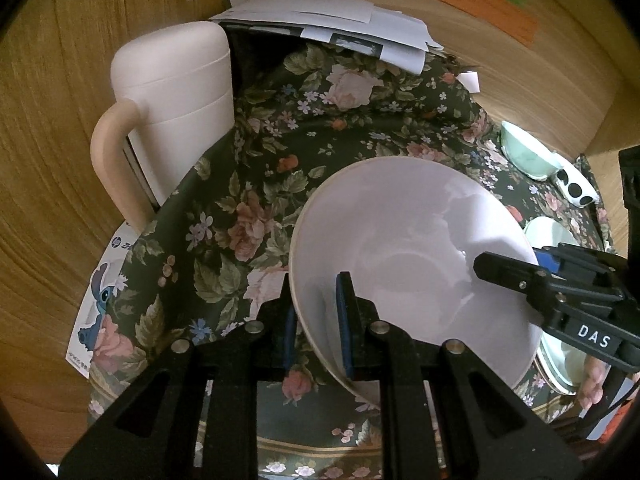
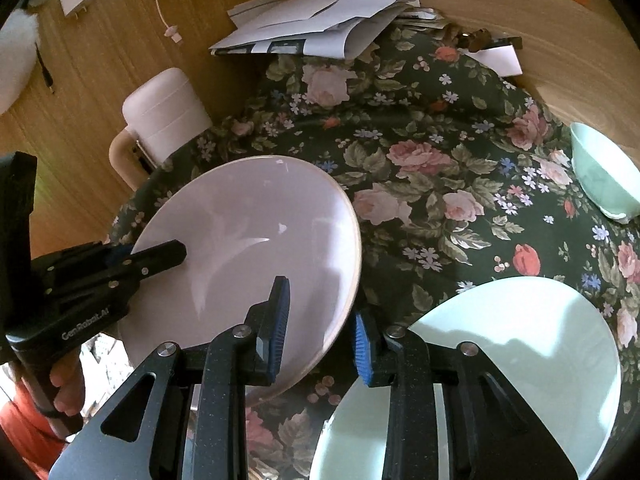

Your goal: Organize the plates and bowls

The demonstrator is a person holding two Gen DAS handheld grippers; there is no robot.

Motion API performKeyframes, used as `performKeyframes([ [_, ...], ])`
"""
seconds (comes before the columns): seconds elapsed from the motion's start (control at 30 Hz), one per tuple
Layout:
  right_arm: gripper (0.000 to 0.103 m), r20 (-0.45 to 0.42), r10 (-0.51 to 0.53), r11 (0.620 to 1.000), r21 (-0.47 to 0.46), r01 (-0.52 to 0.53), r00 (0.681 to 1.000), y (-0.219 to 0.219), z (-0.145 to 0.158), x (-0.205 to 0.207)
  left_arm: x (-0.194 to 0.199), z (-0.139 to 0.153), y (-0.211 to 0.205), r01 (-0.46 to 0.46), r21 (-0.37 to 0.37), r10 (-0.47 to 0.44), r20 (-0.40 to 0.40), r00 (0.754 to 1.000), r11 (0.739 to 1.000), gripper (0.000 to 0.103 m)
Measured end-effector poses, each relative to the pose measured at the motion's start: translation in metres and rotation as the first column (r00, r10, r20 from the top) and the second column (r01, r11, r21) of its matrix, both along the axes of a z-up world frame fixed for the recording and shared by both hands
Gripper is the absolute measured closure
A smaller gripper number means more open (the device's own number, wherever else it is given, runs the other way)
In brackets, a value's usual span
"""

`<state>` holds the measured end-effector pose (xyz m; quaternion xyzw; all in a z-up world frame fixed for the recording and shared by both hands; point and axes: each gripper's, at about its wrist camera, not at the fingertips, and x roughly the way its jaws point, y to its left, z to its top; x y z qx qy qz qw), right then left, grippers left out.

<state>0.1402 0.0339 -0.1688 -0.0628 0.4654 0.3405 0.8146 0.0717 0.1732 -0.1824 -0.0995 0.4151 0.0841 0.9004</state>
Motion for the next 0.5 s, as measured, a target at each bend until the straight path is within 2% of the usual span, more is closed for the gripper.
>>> performKeyframes([
  [0.13, 0.072, 0.021, -0.003, 1.000, -0.003, 0.003, 1.000, -0.004, 0.004, -0.002, -0.001, 0.001, -0.002, 0.008, 0.018, -0.008, 0.001, 1.000, 1.000, 0.086],
  [0.2, 0.060, 0.042, -0.011, 1.000, 0.009, 0.011, 0.999, -0.010, 0.011, -0.004, -0.002, 0.006, -0.005, 0.004, 0.051, -0.004, 0.008, 1.000, 0.999, 0.082],
  [0.3, 0.048, 0.117, -0.036, 0.999, 0.015, 0.035, 0.992, -0.018, 0.025, -0.010, -0.005, 0.015, -0.009, 0.003, 0.081, -0.005, 0.032, 0.999, 0.997, 0.072],
  [0.4, 0.041, 0.172, -0.052, 0.998, 0.027, 0.048, 0.984, -0.027, 0.041, -0.014, -0.007, 0.031, -0.018, 0.012, 0.110, -0.020, 0.076, 0.997, 0.994, 0.061],
  [0.47, 0.038, 0.188, -0.067, 0.997, 0.044, 0.059, 0.980, -0.036, 0.049, -0.015, -0.008, 0.041, -0.024, 0.021, 0.128, -0.035, 0.107, 0.994, 0.992, 0.049],
  [0.5, 0.036, 0.197, -0.077, 0.996, 0.056, 0.068, 0.977, -0.041, 0.054, -0.015, -0.008, 0.046, -0.028, 0.028, 0.137, -0.046, 0.124, 0.991, 0.990, 0.047],
])
